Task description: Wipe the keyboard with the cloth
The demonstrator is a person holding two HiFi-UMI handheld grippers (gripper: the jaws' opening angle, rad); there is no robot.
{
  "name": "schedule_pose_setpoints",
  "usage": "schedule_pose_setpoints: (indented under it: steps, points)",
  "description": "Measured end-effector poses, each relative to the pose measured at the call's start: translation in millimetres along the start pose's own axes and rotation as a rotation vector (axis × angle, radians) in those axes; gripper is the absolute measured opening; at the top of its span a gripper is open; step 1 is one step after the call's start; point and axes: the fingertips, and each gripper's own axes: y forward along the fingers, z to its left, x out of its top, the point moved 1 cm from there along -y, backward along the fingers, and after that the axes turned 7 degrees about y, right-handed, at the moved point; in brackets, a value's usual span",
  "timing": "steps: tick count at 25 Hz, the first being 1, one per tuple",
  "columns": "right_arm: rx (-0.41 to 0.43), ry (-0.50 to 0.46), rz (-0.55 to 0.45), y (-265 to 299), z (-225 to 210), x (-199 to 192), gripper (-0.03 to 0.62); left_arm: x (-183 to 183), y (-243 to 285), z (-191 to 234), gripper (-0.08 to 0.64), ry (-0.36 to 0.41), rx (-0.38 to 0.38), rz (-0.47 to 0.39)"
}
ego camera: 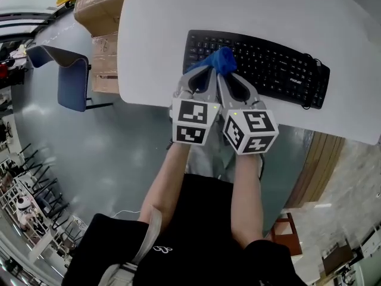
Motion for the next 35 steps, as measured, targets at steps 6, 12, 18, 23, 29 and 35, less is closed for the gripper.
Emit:
schedule_pose_setpoints:
  steps: [6, 12, 18, 23, 29, 35]
  points:
    - [-0.012, 0.018, -0.006, -12, -17, 4, 0.037, 5, 9, -18, -0.014, 0.018, -0.018, 0.009]
    - [-0.033, 0.037, -0.005, -25, -33, 6, 0.037, 9, 17, -37, -0.014, 0.022, -0.034, 0.017]
    - [-0.055, 0.050, -0.009, -41, -49, 8, 0.037, 14, 23, -59, -0.014, 0.032, -0.062, 0.021]
    - [-0.072, 0.065, -0.012, -57, -63, 10, 0.037, 18, 28, -80, -0.014, 0.036, -0.091, 0.030]
    - [-0.089, 0.077, -0.020, -75, -81, 19, 0.037, 29, 35, -104, -0.014, 0.051, -0.116, 0.037]
    - [-0.119, 0.097, -0.035, -95, -105, 26, 0.037, 38, 47, -133, -0.014, 0.073, -0.149, 0.039]
